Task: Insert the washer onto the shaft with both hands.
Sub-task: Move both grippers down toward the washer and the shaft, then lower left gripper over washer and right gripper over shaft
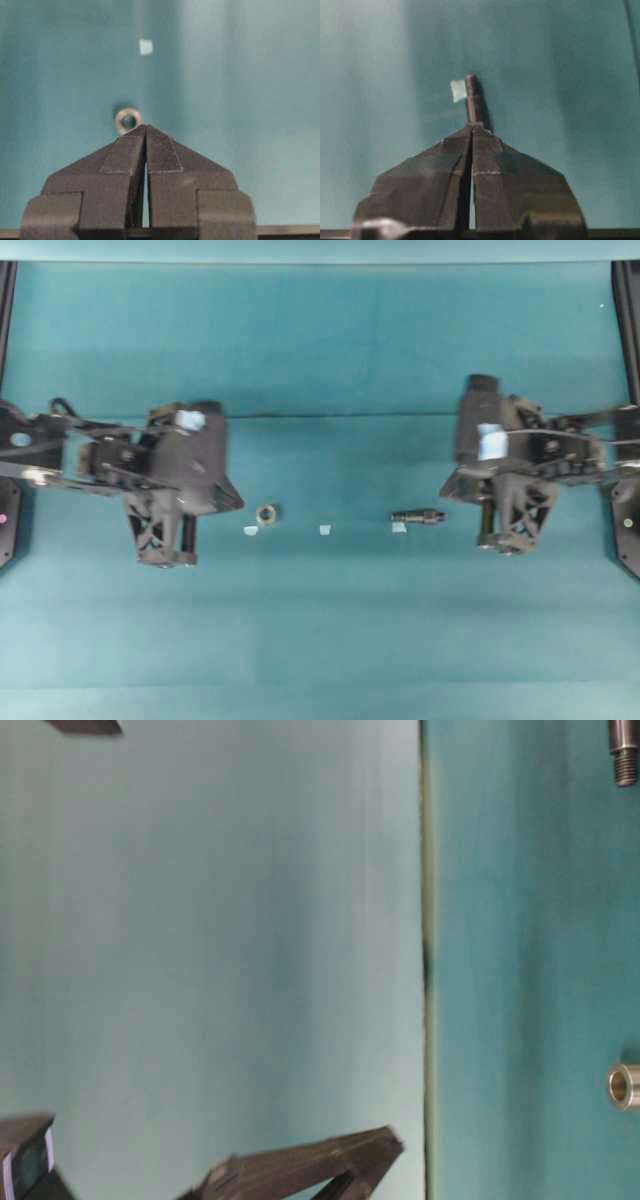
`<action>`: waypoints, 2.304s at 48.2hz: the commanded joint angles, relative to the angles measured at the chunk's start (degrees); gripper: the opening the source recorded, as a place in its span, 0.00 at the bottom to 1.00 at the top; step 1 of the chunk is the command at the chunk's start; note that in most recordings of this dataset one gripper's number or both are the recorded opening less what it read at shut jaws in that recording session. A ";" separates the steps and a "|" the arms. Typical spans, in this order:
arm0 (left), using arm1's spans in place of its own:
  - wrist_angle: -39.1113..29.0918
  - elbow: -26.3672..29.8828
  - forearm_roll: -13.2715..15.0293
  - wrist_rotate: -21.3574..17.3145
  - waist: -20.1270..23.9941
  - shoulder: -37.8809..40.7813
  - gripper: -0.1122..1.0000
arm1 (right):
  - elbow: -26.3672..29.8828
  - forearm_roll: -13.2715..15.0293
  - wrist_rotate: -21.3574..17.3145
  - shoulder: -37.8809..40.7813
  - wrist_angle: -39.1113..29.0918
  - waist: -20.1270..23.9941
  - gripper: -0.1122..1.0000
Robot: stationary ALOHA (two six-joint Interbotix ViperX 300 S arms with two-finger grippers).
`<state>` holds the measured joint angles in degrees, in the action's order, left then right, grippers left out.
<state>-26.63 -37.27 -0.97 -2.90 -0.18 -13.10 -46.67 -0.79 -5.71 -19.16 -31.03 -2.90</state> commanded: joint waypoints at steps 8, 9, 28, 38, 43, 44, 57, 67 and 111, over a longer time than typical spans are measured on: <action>-0.97 2.29 -0.18 -0.62 1.14 1.58 0.12 | 1.85 0.26 0.53 1.58 -1.23 0.79 0.01; -0.97 2.20 -0.18 -0.62 1.23 1.67 0.12 | 1.85 0.26 0.62 1.67 -1.23 0.88 0.01; -0.97 1.67 -0.18 0.09 1.58 2.02 0.12 | 1.67 0.26 0.79 2.29 -1.05 0.26 0.05; -0.70 0.97 -0.18 1.23 1.76 3.16 0.48 | 1.67 0.26 0.62 4.22 -0.97 0.09 0.26; -0.62 0.44 -0.18 1.14 1.76 3.43 0.76 | 1.67 0.35 0.62 5.54 -0.79 -0.09 0.50; -0.62 0.44 -0.18 1.14 1.76 3.52 0.81 | 1.58 0.35 0.70 5.80 -0.79 -0.09 0.58; 1.67 0.44 -0.18 0.97 1.76 5.63 0.87 | 1.93 1.58 0.97 8.70 0.79 -0.18 0.93; 2.46 0.97 -0.18 0.79 1.76 7.47 0.87 | 1.58 1.58 1.23 9.84 2.20 -0.18 0.92; 9.32 0.62 -0.26 -0.62 3.43 17.31 0.86 | 1.23 1.49 1.93 17.75 4.66 0.44 0.89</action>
<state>-17.67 -37.79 -1.05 -3.78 3.16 4.31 -45.79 0.79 -3.87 -1.05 -26.63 -2.64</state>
